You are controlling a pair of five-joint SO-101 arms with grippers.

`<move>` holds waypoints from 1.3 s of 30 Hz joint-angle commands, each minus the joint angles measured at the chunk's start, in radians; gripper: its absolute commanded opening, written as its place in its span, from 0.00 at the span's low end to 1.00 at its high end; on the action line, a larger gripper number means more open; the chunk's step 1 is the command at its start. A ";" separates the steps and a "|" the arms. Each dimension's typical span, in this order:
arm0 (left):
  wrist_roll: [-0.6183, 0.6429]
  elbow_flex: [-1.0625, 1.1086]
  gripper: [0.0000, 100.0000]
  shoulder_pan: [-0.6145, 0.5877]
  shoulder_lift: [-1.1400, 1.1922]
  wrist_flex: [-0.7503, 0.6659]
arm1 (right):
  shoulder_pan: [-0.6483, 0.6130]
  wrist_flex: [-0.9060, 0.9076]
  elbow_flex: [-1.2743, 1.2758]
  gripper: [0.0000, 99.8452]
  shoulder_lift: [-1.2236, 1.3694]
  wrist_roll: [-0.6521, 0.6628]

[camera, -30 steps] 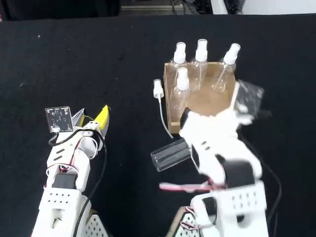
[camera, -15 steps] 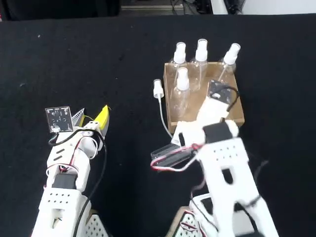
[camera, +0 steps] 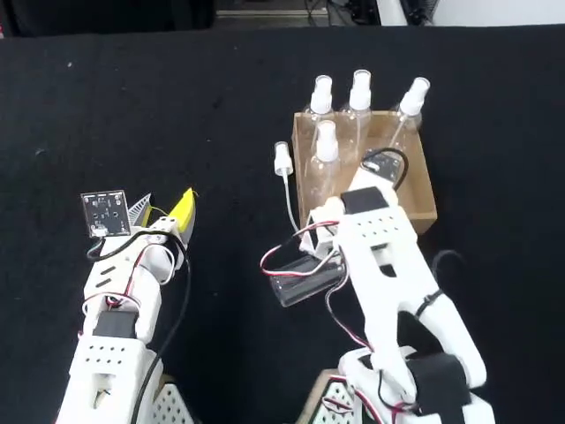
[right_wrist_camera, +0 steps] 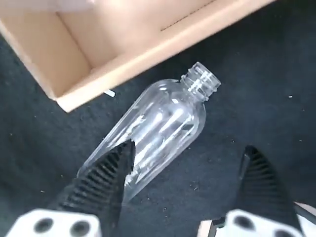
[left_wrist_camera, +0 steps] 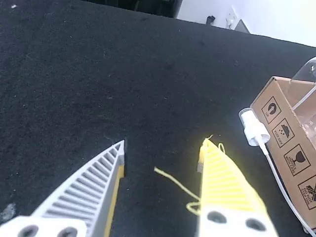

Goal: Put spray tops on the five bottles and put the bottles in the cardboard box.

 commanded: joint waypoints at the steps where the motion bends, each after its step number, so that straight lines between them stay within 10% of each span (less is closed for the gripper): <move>1: 0.009 0.007 0.23 0.005 -0.012 -0.026 | -0.015 -0.023 -0.079 0.30 0.018 -0.055; 19: 0.009 0.007 0.23 0.005 -0.012 -0.026 | -0.127 0.000 -0.104 0.30 0.206 -0.110; 39: 0.009 0.005 0.23 0.005 -0.012 -0.026 | 0.318 0.204 -0.093 0.30 0.197 0.914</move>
